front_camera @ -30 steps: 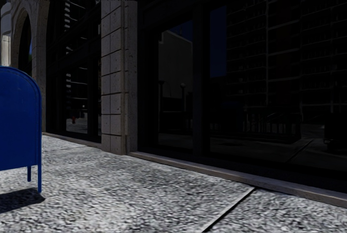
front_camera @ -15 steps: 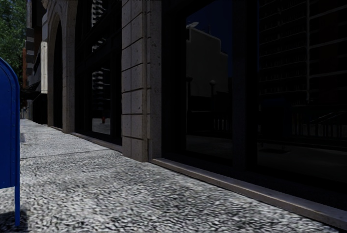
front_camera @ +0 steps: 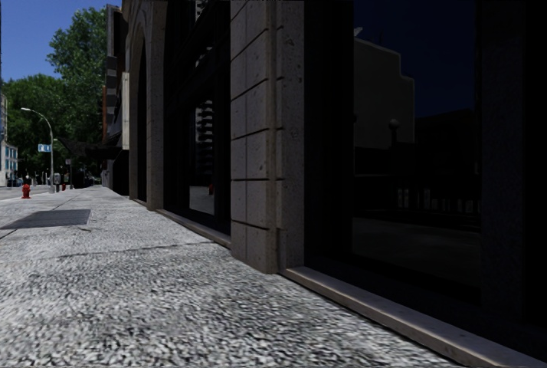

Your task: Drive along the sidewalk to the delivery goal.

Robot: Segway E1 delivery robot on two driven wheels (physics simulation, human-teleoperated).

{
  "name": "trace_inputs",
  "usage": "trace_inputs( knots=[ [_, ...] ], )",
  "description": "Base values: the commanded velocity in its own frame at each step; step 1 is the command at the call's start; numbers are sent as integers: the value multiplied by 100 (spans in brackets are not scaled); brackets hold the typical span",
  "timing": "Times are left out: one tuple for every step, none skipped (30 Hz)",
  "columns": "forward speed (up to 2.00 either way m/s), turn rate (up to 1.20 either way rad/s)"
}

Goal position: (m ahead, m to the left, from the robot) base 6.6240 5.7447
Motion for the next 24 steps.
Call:
trace_inputs(
  knots=[
    [135,53],
    [135,54],
    [135,54],
    [135,54],
    [135,54],
    [135,54],
    [135,54],
    [135,54],
    [135,54],
    [135,54],
    [135,54],
    [135,54],
    [135,54],
    [135,54],
    [135,54],
    [135,54],
    [135,54],
    [135,54],
    [135,54],
    [135,54],
    [135,54],
    [135,54],
    [135,54],
    [135,54]
  ],
)
